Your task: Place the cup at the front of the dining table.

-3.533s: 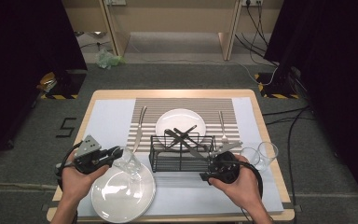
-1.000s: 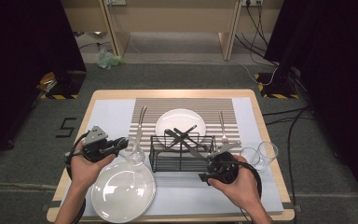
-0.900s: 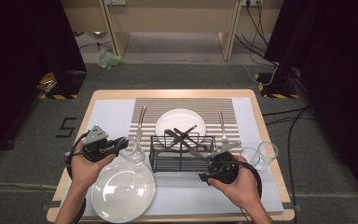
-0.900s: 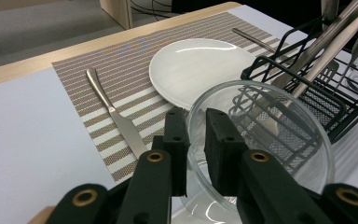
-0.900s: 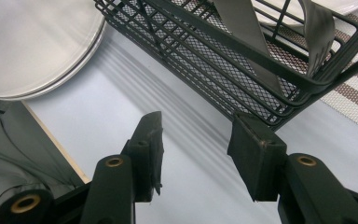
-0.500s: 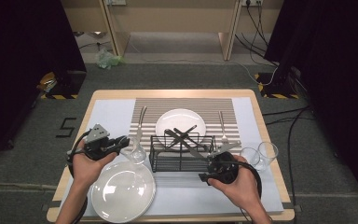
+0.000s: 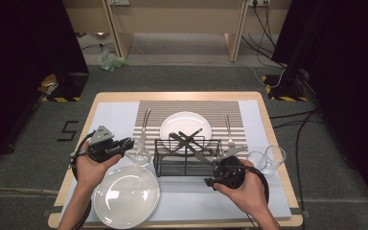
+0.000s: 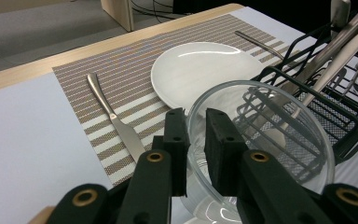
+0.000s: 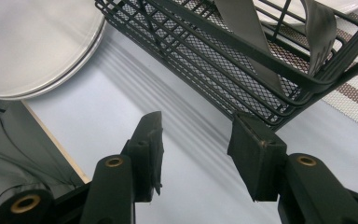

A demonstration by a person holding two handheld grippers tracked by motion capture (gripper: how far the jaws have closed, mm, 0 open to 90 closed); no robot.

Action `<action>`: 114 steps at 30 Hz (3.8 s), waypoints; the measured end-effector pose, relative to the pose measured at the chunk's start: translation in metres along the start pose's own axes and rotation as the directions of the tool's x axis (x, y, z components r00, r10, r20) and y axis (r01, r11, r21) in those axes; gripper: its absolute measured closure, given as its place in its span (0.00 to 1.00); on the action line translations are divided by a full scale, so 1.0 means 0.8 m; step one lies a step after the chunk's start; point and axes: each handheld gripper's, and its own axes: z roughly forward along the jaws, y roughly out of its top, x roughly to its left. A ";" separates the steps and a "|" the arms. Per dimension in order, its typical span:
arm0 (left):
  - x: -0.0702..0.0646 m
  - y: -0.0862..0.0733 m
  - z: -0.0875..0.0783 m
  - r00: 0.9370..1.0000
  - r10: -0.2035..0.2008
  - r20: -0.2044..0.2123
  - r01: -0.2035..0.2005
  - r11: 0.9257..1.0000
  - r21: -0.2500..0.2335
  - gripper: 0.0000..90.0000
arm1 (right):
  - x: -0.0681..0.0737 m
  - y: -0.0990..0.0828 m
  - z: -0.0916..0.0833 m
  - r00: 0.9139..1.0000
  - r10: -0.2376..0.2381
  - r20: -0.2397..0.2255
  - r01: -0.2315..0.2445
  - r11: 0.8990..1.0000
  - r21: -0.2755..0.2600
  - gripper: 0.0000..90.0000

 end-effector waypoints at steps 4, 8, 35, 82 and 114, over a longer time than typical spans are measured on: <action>0.001 0.001 0.003 1.000 -0.005 0.001 0.005 1.000 -0.001 0.87 | 0.000 0.000 0.000 1.000 -0.003 -0.001 0.003 1.000 0.000 0.60; 0.002 0.002 0.005 1.000 -0.002 -0.002 0.002 1.000 0.001 0.87 | 0.000 0.000 0.000 1.000 -0.002 0.000 0.002 1.000 0.001 0.60; 0.006 0.007 0.016 1.000 0.001 -0.011 -0.001 1.000 0.010 0.87 | 0.000 0.000 0.001 1.000 0.002 -0.001 -0.002 1.000 0.003 0.60; 0.016 0.019 0.033 0.999 0.009 -0.036 -0.008 1.000 0.018 0.87 | 0.000 0.000 0.001 1.000 0.001 0.000 -0.001 1.000 0.003 0.60; 0.023 0.023 0.052 0.999 0.004 -0.049 -0.002 1.000 0.030 0.87 | -0.001 0.001 0.001 1.000 0.003 -0.004 -0.003 1.000 0.003 0.60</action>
